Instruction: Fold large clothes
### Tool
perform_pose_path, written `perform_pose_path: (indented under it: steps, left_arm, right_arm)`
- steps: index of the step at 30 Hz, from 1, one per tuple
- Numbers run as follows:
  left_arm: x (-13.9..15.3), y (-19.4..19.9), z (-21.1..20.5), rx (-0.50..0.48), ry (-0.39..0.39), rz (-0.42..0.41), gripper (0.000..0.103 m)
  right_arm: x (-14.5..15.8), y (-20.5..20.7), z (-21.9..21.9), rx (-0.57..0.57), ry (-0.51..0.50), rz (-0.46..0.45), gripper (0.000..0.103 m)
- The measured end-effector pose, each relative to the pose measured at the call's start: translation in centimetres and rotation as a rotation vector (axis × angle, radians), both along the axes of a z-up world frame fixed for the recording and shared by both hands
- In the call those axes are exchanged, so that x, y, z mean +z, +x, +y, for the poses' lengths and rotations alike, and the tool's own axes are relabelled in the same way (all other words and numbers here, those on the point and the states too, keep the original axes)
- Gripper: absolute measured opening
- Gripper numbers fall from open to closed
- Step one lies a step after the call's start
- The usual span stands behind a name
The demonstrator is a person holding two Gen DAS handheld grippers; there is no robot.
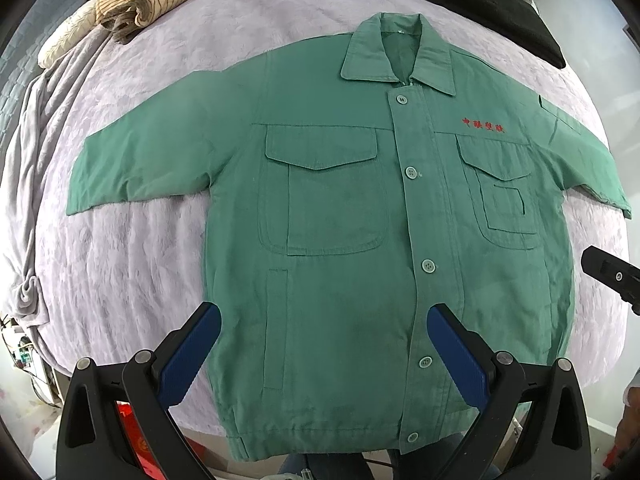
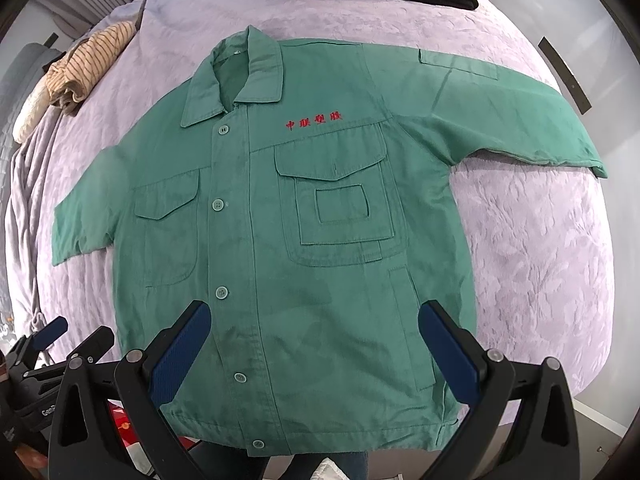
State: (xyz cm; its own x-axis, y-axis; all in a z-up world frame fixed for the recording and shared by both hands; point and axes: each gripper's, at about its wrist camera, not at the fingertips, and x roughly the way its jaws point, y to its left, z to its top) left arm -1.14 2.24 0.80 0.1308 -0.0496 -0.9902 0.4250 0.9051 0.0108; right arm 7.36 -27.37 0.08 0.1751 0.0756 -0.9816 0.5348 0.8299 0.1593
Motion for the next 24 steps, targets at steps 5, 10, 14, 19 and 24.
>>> perform_pose_path:
  steps: [5,10,14,19,24]
  left_arm:
    - [-0.10,-0.18,0.20,0.008,-0.001,0.005,0.103]
    - [-0.12,-0.19,0.31,0.010,-0.001,0.005,0.103]
    - [-0.10,-0.28,0.41,0.007,-0.003,0.005,0.103]
    - [-0.07,-0.40,0.47,0.014,-0.003,0.008,0.103]
    - [-0.13,-0.52,0.47,0.014,-0.005,0.010,0.103]
  right_arm:
    - [-0.11,-0.28,0.33,0.001,0.002,0.006,0.103]
    - [-0.06,-0.42,0.37,0.003,0.000,0.004,0.103]
    - [-0.03,-0.55,0.47,0.002,-0.001,0.004,0.103]
    - [0.04,-0.63,0.53,0.004,-0.003,0.003,0.103]
    - [0.19,-0.77,0.71,0.002,-0.007,0.006,0.103]
